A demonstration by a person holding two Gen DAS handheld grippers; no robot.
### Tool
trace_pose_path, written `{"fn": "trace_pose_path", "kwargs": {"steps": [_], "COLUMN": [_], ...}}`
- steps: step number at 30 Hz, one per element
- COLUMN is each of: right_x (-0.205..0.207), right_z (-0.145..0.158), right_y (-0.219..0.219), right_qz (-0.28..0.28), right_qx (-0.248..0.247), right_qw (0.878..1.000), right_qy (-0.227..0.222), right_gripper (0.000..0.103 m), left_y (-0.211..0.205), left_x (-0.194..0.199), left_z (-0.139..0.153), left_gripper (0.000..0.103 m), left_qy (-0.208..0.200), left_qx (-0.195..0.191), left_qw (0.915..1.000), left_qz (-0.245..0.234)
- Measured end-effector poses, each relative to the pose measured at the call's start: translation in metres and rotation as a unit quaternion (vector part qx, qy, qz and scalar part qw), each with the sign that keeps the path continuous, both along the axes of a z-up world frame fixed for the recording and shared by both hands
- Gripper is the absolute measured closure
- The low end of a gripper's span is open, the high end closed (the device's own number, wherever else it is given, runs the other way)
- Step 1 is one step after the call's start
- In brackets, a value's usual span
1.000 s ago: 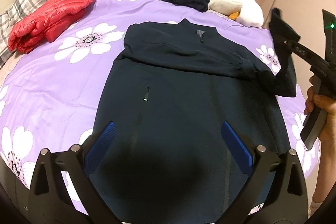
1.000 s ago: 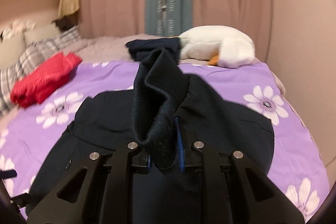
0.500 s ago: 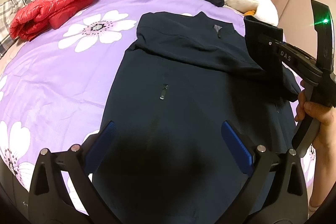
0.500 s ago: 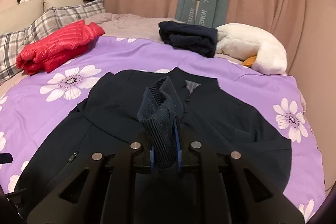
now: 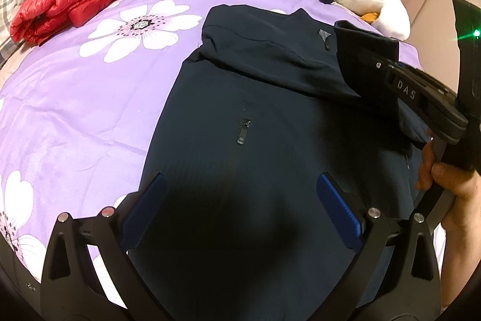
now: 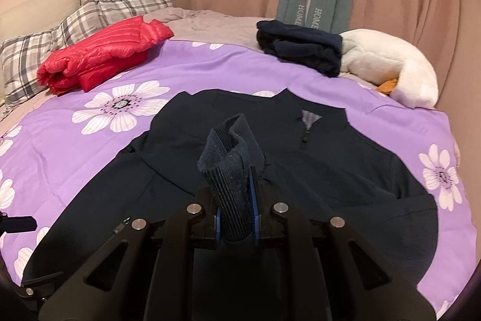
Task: Fold large clothes
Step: 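Lay the sleeve across the jacket body and open the right gripper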
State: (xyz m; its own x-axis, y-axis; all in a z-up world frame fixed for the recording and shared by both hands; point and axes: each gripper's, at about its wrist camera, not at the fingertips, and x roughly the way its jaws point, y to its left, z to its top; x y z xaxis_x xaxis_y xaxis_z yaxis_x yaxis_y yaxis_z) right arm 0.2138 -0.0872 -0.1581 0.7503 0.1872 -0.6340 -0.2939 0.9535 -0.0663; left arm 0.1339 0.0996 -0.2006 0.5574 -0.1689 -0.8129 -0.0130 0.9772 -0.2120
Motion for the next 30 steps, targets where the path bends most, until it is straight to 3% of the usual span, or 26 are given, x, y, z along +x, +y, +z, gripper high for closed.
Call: {"fn": "trace_pose_path", "kwargs": {"steps": [3,5,6,11,15,20,23,30], "right_x": [0.007,0.01,0.009,-0.016,-0.043,-0.069,-0.079,-0.085], "right_z": [-0.017,-0.033,-0.04,-0.049,-0.041,-0.027,-0.021,-0.014], "right_y": [0.002,-0.001,-0.003,-0.03,-0.055,-0.077,-0.087,-0.108], "right_qz": [0.014,0.028,0.036,0.058,0.055,0.005,-0.016,-0.035], "right_qx": [0.028,0.073,0.095,0.177,0.186,0.141,0.127,0.121], "right_qw": [0.998,0.991,0.986,0.966,0.966,0.981,0.985,0.988], "right_qy": [0.054,0.111,0.135,0.178,0.168,0.136,0.119,0.094], "right_gripper": [0.083,0.063,0.058,0.041,0.036,0.036,0.036,0.036], "left_y": [0.005,0.007,0.009,0.016,0.011,-0.023,-0.046,-0.079], "left_x": [0.006,0.01,0.011,0.025,0.046,0.079,0.097,0.116], "left_z": [-0.007,-0.011,-0.014,-0.025,-0.032,-0.046,-0.059,-0.076], "left_gripper": [0.002,0.002,0.002,0.002,0.002,0.002,0.002,0.002], "left_qy": [0.013,0.022,0.027,0.058,0.08,0.103,0.123,0.138], "left_qx": [-0.013,-0.023,-0.033,-0.11,-0.199,-0.256,-0.271,-0.273], "left_qw": [0.9998,0.9995,0.999,0.9922,0.9764,0.9586,0.951,0.9484], "left_qz": [0.005,0.008,0.009,-0.002,-0.028,-0.071,-0.083,-0.083]}}
